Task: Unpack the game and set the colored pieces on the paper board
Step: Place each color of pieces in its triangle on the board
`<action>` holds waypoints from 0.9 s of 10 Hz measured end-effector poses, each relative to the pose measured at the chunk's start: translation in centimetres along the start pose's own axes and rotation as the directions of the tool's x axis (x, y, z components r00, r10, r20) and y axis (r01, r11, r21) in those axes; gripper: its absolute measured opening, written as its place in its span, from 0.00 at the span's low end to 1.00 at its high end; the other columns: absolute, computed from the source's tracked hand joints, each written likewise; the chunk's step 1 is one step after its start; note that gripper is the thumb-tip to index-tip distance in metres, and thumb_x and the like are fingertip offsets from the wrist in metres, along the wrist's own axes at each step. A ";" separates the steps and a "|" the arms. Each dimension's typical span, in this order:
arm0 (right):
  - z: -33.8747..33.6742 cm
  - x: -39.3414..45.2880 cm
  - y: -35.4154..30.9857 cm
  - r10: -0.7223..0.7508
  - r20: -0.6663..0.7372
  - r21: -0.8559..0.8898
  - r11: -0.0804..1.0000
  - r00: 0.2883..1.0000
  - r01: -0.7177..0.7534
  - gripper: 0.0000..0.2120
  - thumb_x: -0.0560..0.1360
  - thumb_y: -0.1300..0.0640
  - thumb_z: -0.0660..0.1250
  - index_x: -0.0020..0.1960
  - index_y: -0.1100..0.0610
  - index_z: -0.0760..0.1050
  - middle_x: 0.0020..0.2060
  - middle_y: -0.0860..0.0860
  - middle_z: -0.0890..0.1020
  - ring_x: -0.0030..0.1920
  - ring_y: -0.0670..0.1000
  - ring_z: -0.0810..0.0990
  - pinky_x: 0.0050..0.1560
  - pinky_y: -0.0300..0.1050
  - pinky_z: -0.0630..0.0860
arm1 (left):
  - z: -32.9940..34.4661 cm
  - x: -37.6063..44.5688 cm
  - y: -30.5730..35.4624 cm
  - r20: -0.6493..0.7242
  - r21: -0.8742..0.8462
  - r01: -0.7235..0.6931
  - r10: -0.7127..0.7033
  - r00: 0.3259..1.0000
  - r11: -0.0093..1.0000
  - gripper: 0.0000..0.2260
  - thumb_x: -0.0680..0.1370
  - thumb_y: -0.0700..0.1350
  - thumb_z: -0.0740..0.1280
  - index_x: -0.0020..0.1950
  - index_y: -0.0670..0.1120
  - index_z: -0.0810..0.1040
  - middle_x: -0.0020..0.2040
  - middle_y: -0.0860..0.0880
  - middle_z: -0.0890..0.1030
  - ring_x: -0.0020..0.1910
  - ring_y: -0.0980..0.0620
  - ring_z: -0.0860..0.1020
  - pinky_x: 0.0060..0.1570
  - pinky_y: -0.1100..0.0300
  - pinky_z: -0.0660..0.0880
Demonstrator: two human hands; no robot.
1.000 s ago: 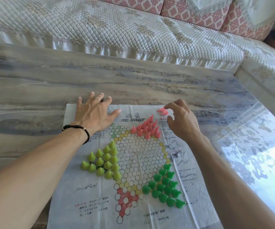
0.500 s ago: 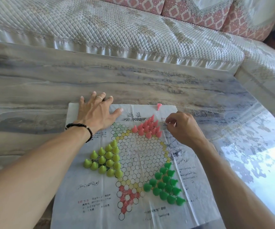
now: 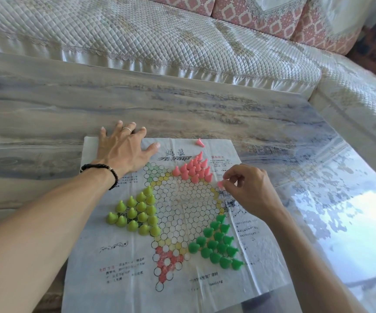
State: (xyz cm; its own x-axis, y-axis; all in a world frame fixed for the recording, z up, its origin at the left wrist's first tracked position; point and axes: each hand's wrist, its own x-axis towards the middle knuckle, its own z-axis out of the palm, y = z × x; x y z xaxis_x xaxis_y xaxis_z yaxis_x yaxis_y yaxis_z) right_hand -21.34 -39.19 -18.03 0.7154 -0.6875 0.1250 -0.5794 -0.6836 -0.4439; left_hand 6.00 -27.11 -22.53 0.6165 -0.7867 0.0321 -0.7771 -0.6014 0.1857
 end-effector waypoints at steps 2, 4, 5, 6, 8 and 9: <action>0.7 0.3 -1.8 -0.101 0.022 0.008 0.995 0.995 0.101 0.01 0.71 0.55 0.72 0.42 0.51 0.81 0.34 0.43 0.78 0.33 0.38 0.73 0.35 0.31 0.66 | 0.1 0.0 0.0 0.004 0.003 0.000 0.000 1.000 1.000 0.33 0.76 0.70 0.49 0.75 0.53 0.63 0.78 0.47 0.59 0.77 0.44 0.52 0.72 0.35 0.49; 1.9 0.7 -2.1 -0.125 0.034 -0.004 0.992 0.992 0.126 0.01 0.71 0.57 0.72 0.43 0.52 0.82 0.33 0.42 0.76 0.32 0.38 0.71 0.37 0.33 0.66 | 0.0 0.0 0.0 -0.003 0.010 -0.003 0.003 1.000 1.000 0.33 0.76 0.70 0.49 0.75 0.53 0.63 0.77 0.47 0.60 0.77 0.44 0.53 0.72 0.35 0.50; 2.1 0.9 -2.4 -0.130 0.041 -0.012 0.991 0.991 0.131 0.02 0.71 0.58 0.72 0.44 0.52 0.82 0.32 0.42 0.76 0.32 0.38 0.71 0.36 0.31 0.64 | 0.0 0.0 0.0 -0.004 0.012 -0.004 0.004 1.000 1.000 0.32 0.76 0.70 0.49 0.75 0.53 0.63 0.77 0.47 0.60 0.77 0.44 0.53 0.72 0.35 0.50; 1.8 0.9 -2.5 -0.134 0.034 -0.002 0.991 0.990 0.134 0.04 0.71 0.57 0.72 0.46 0.50 0.81 0.32 0.43 0.76 0.31 0.39 0.70 0.34 0.33 0.66 | 0.0 -0.1 0.0 -0.004 0.010 -0.004 0.004 1.000 1.000 0.32 0.76 0.70 0.49 0.75 0.53 0.63 0.77 0.47 0.60 0.77 0.44 0.53 0.72 0.35 0.50; 1.0 2.4 -2.4 -0.101 -0.046 0.053 0.993 0.994 0.103 0.03 0.73 0.57 0.69 0.45 0.52 0.81 0.33 0.44 0.78 0.32 0.40 0.74 0.37 0.34 0.72 | -0.1 -0.1 0.1 -0.006 0.005 -0.005 0.005 1.000 1.000 0.32 0.77 0.69 0.50 0.75 0.53 0.63 0.77 0.47 0.60 0.77 0.44 0.53 0.72 0.36 0.50; 1.1 5.0 -1.9 -0.051 -0.050 0.058 0.997 0.997 0.054 0.04 0.74 0.58 0.68 0.45 0.54 0.82 0.35 0.43 0.80 0.35 0.39 0.77 0.39 0.35 0.77 | 0.0 -0.1 0.1 0.004 0.012 -0.001 0.001 1.000 1.000 0.33 0.76 0.70 0.49 0.75 0.53 0.63 0.78 0.47 0.59 0.77 0.44 0.52 0.72 0.36 0.49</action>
State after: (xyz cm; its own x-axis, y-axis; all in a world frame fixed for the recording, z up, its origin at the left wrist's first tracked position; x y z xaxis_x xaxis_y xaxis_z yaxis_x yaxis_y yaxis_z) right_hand -16.22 -41.10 -17.53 0.7236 -0.6629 0.1923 -0.5162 -0.7046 -0.4868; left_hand 5.92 -27.08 -22.49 0.6153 -0.7878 0.0289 -0.7791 -0.6022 0.1741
